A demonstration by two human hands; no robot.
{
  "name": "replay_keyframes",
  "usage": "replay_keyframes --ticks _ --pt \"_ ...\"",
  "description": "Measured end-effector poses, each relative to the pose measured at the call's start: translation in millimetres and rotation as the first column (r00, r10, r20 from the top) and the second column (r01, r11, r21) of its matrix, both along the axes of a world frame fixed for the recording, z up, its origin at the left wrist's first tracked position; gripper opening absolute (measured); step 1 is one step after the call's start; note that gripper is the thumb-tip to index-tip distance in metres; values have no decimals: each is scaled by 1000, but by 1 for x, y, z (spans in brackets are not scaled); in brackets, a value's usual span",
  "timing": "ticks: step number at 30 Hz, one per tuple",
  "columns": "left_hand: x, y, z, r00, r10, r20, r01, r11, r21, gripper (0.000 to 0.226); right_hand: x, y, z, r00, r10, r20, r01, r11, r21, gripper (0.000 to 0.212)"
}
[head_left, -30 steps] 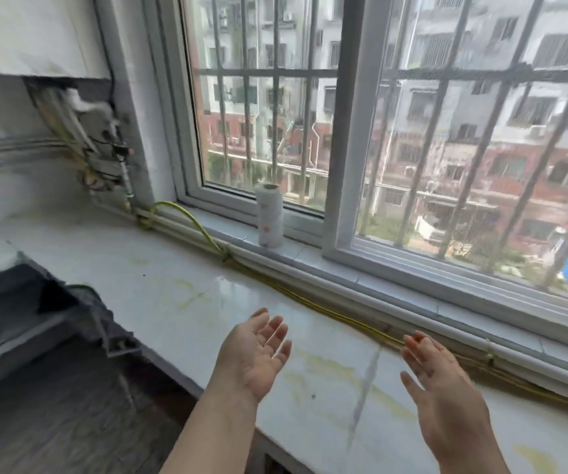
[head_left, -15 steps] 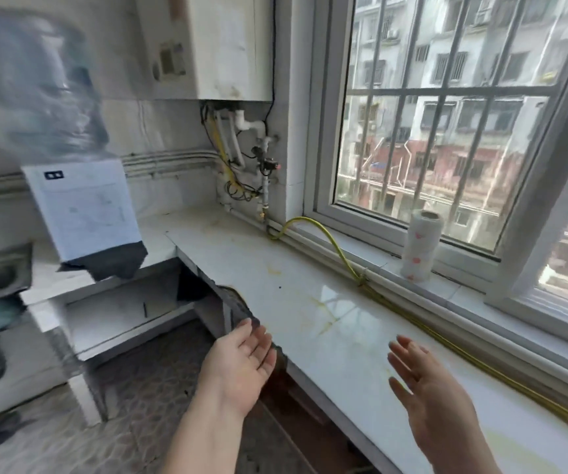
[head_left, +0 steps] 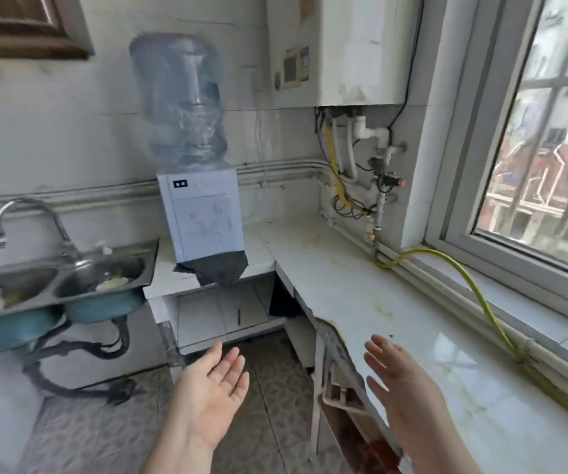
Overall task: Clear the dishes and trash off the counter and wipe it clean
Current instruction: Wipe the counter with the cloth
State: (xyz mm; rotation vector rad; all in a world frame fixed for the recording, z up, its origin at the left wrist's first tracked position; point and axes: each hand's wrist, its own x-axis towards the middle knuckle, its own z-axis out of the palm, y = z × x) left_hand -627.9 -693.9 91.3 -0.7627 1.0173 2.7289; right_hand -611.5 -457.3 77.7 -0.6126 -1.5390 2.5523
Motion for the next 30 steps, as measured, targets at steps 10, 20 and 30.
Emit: replay_keyframes --ticks 10,20,30 --pt "-103 12 26 990 138 -38 -141 987 -80 27 -145 4 7 980 179 -83 -182 983 -30 17" --pt "-196 12 13 985 169 -22 -170 981 -96 26 -230 9 -23 976 215 -29 -216 976 -32 23" --pt "-353 -44 -29 994 84 65 -72 983 -167 26 -339 -25 -24 998 64 7 -64 997 -44 19"
